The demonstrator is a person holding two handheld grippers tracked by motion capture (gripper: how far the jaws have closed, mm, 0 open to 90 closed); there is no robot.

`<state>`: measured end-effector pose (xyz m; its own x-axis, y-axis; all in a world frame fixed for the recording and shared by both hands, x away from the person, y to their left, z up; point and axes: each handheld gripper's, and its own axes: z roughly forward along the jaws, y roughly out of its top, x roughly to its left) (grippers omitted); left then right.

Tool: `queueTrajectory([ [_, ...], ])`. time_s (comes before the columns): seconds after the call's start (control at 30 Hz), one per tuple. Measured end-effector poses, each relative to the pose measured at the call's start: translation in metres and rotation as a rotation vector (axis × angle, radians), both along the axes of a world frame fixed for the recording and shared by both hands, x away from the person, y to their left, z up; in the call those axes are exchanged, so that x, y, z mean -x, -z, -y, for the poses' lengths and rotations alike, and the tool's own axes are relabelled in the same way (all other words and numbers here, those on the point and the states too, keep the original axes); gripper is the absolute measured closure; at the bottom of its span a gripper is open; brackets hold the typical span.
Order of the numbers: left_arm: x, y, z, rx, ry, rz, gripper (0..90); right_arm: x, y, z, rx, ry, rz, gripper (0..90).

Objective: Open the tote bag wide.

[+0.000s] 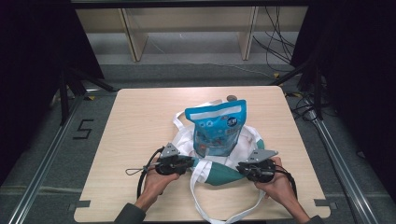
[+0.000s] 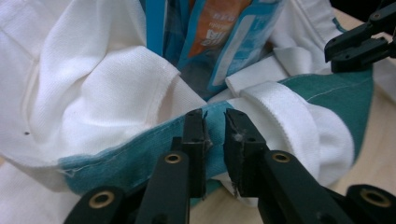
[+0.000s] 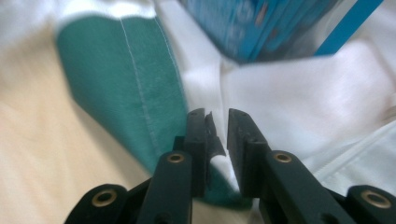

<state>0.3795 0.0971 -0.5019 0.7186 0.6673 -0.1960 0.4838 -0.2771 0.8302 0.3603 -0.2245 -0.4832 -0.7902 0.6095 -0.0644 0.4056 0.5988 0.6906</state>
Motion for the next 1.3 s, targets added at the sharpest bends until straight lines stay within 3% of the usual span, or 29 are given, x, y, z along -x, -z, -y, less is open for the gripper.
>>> queueTrajectory([
  [0.13,-0.002,0.003,0.005,-0.044,0.007,0.031,80.0,-0.012,0.018,-0.013,0.075,-0.009,-0.002,80.4],
  [0.17,-0.003,0.005,0.005,-0.071,0.01,0.048,80.6,-0.014,0.018,-0.014,0.086,-0.001,0.017,80.6],
  [0.33,-0.014,0.009,0.006,-0.056,-0.02,0.044,81.8,-0.019,0.018,-0.013,0.059,0.002,-0.016,80.6],
  [0.4,-0.02,0.009,0.006,-0.082,-0.022,0.059,82.7,-0.023,0.02,-0.015,0.04,0.016,0.006,80.6],
  [0.43,-0.023,0.01,0.007,-0.069,-0.036,0.062,82.8,-0.026,0.018,-0.016,0.052,0.016,-0.014,80.6],
  [0.47,-0.029,0.01,0.007,-0.066,-0.046,0.056,83.0,-0.029,0.02,-0.017,0.044,0.022,0.007,80.6],
  [0.53,-0.036,0.011,0.007,-0.051,-0.066,0.056,83.3,-0.036,0.021,-0.019,0.034,0.035,0.005,80.5],
  [0.77,-0.058,0.013,0.001,-0.019,-0.073,0.043,83.5,-0.056,0.02,-0.02,0.015,0.053,-0.02,80.3],
  [0.83,-0.06,0.014,0.002,-0.014,-0.078,0.049,83.5,-0.059,0.023,-0.02,-0.008,0.059,0.0,80.2],
  [0.9,-0.062,0.014,0.0,-0.006,-0.073,0.048,83.5,-0.06,0.022,-0.019,0.001,0.058,-0.018,80.1],
  [0.97,-0.061,0.015,0.0,0.011,-0.081,0.045,83.3,-0.06,0.023,-0.02,-0.013,0.062,-0.003,78.8],
  [1.03,-0.062,0.012,-0.001,0.014,-0.079,0.031,81.9,-0.06,0.021,-0.017,-0.025,0.074,-0.007,74.2],
  [1.1,-0.061,0.012,-0.001,0.009,-0.079,0.042,80.7,-0.06,0.018,-0.014,-0.054,0.07,0.001,73.0],
  [1.3,-0.061,0.008,-0.004,0.027,-0.067,0.02,77.5,-0.059,0.01,-0.005,-0.074,0.085,0.014,68.7],
])
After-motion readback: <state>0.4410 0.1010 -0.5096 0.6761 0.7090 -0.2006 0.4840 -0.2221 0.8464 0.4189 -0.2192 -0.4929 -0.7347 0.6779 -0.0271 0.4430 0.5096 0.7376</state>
